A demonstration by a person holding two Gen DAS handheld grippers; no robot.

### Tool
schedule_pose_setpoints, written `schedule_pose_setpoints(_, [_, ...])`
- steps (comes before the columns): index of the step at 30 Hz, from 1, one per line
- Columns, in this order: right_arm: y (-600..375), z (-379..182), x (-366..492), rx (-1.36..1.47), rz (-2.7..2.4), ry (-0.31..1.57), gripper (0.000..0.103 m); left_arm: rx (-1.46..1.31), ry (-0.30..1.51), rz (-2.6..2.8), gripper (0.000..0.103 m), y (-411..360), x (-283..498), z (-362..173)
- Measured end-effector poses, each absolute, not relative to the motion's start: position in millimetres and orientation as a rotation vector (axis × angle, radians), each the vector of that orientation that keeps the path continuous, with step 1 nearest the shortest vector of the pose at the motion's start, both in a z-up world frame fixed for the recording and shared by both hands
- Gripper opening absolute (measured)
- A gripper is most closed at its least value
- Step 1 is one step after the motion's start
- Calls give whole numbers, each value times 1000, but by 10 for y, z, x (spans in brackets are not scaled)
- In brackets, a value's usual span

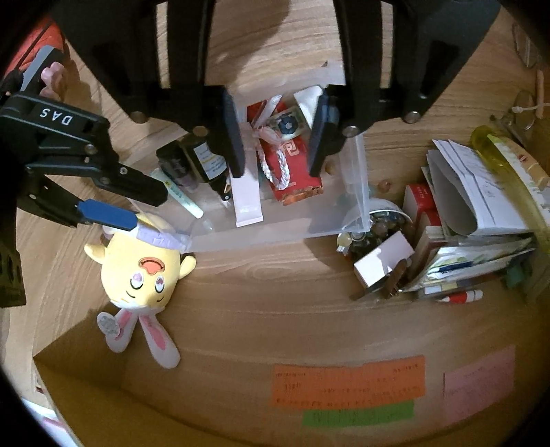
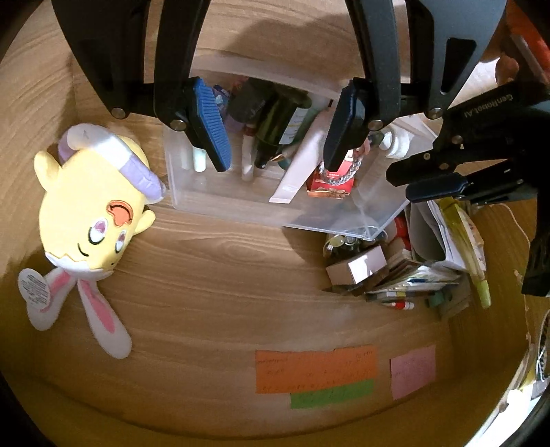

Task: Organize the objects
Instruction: 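Carry the bead and green tube into the clear box and open both tools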

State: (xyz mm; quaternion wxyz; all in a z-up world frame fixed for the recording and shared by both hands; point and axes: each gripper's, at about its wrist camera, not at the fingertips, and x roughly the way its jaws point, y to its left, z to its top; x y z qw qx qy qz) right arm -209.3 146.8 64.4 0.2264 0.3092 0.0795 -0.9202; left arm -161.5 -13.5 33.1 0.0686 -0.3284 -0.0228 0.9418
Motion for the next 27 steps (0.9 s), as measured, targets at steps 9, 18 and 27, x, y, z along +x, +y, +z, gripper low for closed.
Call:
schedule_pose_setpoints(9, [1681,681,-1865,824,-2546,180,70,-921,-43,2891,76,-84,-1374,433])
schedule_pose_setpoints(18, [1781,630,-1689,822,-2566,194,85,-891,-24,2937,97,-20,-1201,407])
schedule_pose_setpoints(27, [1832,527,-1619,862,-2560,182,87,-944,-93,2911,98,-40,-1176,277])
